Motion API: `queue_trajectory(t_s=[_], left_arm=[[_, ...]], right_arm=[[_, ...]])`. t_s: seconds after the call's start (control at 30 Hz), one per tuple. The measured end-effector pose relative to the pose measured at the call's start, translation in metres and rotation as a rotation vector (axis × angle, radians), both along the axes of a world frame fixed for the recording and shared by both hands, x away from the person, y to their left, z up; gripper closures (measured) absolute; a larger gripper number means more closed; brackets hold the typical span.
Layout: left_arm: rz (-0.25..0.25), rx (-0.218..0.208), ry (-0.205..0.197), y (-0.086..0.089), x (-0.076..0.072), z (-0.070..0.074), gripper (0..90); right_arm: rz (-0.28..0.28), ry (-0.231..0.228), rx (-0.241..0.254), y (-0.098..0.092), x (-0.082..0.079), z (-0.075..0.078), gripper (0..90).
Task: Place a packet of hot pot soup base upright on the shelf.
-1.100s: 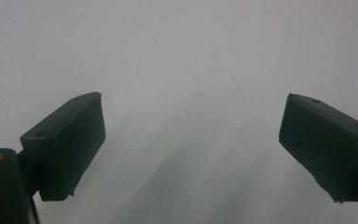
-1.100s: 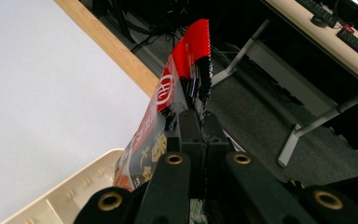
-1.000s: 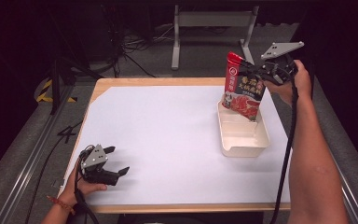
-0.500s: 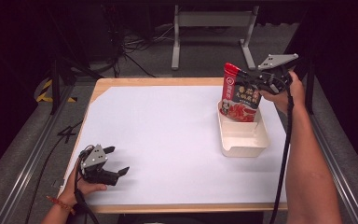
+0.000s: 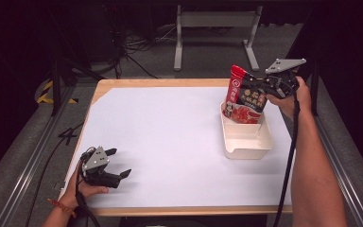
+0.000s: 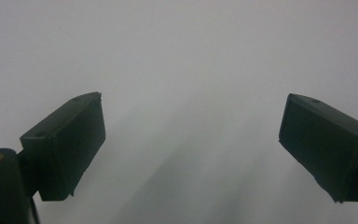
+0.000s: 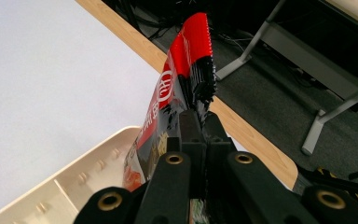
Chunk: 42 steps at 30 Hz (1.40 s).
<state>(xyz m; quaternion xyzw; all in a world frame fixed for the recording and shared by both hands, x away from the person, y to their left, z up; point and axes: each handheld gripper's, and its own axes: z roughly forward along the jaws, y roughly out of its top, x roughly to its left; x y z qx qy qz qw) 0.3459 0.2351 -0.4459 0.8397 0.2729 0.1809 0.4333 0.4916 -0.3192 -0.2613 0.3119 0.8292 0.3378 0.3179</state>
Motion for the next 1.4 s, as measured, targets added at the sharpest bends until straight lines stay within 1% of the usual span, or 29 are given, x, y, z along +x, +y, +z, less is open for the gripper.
queue_trajectory(t_s=[0.07, 0.1, 0.3, 0.47, 0.73, 0.77, 0.8, 0.87, 0.93, 1.03, 1.33, 1.37, 1.4], left_arm=[[0.004, -0.003, -0.001, 0.0, 0.0, 0.0002, 7.6], [0.004, -0.005, 0.0, 0.0001, -0.0002, 0.0004, 7.6], [0.002, -0.002, -0.003, 0.0, -0.0005, 0.0006, 7.6], [0.002, -0.001, -0.005, 0.0006, -0.0003, 0.0006, 7.7], [0.002, 0.001, -0.006, 0.0006, -0.0003, 0.0007, 7.7], [0.002, 0.0, -0.005, 0.0001, -0.0004, 0.0006, 7.7], [0.002, 0.0, -0.005, 0.0001, -0.0004, 0.0006, 7.7], [0.002, 0.002, -0.006, -0.0003, -0.0006, 0.0008, 7.7], [0.003, 0.0, -0.006, -0.0001, -0.0006, 0.0008, 7.7], [0.002, -0.001, -0.005, 0.0, -0.0005, 0.0007, 7.7], [0.002, -0.003, -0.007, -0.0006, -0.0005, 0.001, 7.7], [0.0, -0.002, -0.007, -0.0008, -0.0006, 0.0011, 7.7], [0.0, -0.001, -0.007, -0.0009, -0.0005, 0.0011, 7.7]], right_arm=[[-0.006, 0.007, 0.006, -0.0013, -0.0002, -0.0006, 89.3], [-0.009, 0.01, -0.001, -0.0026, -0.0004, -0.0006, 89.2], [-0.021, 0.019, 0.001, -0.0042, -0.0005, -0.0013, 89.1], [-0.028, 0.022, -0.009, -0.0038, -0.0009, -0.0015, 88.7], [-0.037, 0.034, -0.033, -0.0028, -0.0018, -0.0009, 85.6], [-0.042, 0.039, -0.048, -0.0016, -0.0023, -0.0005, 83.5], [-0.042, 0.039, -0.048, -0.0016, -0.0023, -0.0005, 83.5], [-0.046, 0.045, -0.068, 0.0003, -0.0031, 0.0009, 82.4], [-0.049, 0.05, -0.073, 0.0007, -0.0035, 0.0022, 81.9], [-0.06, 0.042, -0.07, 0.0005, -0.0049, 0.0048, 80.9], [-0.068, 0.045, -0.07, -0.0002, -0.0074, 0.0057, 78.5], [-0.072, 0.042, -0.07, -0.0004, -0.0077, 0.006, 76.9], [-0.07, 0.041, -0.058, -0.0012, -0.0087, 0.0068, 74.7]])
